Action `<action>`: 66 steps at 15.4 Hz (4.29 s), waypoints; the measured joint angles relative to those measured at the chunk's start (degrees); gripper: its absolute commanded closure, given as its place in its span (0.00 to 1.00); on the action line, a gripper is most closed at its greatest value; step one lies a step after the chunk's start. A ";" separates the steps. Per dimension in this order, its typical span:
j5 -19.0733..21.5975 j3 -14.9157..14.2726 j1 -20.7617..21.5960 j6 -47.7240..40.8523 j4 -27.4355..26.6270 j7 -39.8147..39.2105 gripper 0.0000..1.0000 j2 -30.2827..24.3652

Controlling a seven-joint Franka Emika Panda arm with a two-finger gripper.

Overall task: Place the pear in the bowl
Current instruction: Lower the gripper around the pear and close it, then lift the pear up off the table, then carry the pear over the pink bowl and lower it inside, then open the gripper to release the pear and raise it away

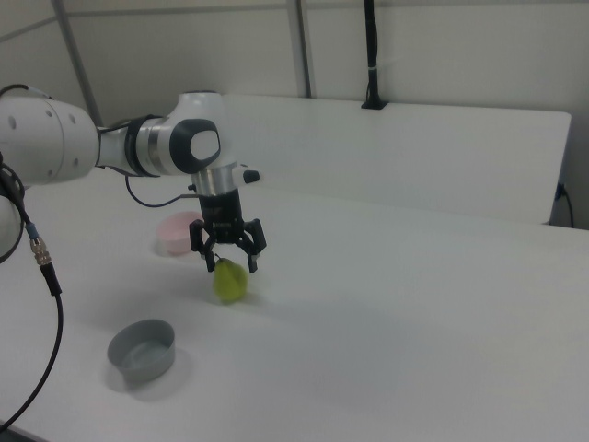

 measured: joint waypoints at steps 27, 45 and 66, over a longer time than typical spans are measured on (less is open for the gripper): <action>-0.66 -0.47 0.54 -8.74 3.41 2.44 0.52 -10.50; 2.90 0.73 13.16 14.71 9.45 21.54 0.42 0.62; 2.88 0.64 15.93 19.31 10.07 24.28 0.00 9.11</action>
